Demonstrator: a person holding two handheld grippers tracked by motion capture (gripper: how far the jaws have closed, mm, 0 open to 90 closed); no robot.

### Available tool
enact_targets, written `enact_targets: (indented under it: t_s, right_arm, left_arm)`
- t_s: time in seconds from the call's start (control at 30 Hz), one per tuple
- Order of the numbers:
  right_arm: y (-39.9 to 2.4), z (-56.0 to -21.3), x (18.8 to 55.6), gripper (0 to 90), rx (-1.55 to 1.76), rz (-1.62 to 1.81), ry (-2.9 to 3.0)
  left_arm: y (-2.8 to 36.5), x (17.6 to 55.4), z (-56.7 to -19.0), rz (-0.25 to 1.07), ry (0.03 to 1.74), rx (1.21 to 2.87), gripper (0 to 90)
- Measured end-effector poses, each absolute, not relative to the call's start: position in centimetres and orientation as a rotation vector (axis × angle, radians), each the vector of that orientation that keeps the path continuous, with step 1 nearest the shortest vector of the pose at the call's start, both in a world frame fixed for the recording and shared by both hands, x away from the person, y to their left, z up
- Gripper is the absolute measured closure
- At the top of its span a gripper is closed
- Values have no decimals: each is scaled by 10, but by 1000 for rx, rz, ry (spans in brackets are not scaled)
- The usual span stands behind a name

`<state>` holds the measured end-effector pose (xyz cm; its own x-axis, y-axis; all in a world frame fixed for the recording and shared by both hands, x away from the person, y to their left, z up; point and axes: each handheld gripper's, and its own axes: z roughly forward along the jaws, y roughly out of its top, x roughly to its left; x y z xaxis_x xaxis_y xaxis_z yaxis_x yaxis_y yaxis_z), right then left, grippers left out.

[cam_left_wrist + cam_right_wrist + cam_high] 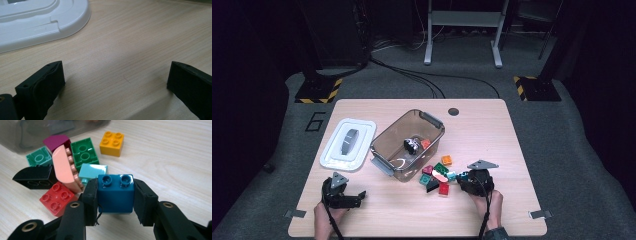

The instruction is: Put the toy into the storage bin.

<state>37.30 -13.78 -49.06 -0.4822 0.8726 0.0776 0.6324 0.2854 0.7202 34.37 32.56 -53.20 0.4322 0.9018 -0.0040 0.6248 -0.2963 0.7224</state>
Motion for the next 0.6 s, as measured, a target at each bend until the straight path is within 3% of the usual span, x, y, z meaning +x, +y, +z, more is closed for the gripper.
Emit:
enact_targets:
  t_s: [0.6]
  right_arm:
    - [-140,-464,391,584,1323,1025,2200]
  left_arm:
    - [326,344,-532,542,1281,2031,10]
